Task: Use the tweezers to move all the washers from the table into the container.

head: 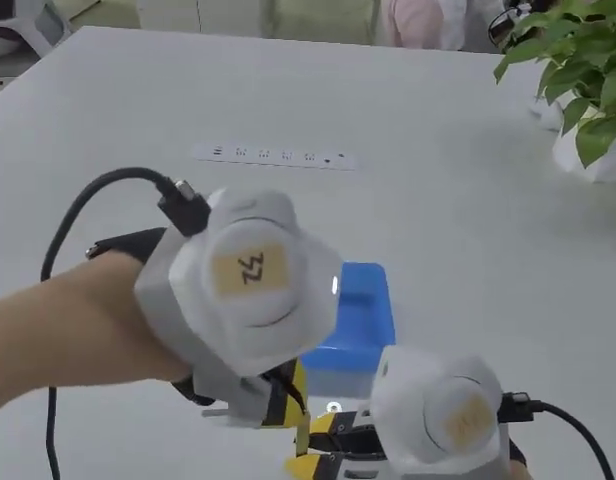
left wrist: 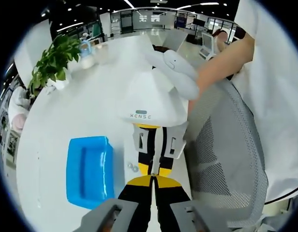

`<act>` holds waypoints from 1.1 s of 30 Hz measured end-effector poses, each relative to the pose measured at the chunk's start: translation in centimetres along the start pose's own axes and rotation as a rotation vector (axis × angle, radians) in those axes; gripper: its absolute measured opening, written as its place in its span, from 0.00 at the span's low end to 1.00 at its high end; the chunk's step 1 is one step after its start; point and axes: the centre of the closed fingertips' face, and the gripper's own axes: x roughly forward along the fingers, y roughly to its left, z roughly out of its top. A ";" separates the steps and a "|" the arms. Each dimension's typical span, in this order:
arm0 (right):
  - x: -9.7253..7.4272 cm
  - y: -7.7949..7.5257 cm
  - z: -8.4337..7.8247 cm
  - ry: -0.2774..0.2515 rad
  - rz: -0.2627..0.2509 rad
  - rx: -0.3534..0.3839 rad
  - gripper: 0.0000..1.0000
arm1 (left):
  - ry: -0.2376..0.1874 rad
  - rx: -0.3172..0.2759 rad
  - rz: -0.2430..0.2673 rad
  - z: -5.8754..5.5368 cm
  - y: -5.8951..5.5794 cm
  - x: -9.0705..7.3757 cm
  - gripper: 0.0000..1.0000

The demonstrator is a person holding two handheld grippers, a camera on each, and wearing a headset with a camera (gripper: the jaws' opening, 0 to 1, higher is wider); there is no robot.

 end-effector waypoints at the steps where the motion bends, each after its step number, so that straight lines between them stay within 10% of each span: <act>1: 0.0 0.1 0.0 -0.002 -0.001 -0.004 0.09 | 0.005 0.005 -0.003 0.0 -0.2 0.0 0.00; 11: -0.4 1.4 0.3 -0.016 0.006 -0.050 0.08 | 0.055 0.051 -0.004 -0.5 -1.7 -0.6 0.00; 33: -0.9 1.6 1.4 -0.054 0.022 -0.040 0.15 | 0.088 0.062 -0.022 -0.4 -1.4 0.4 0.00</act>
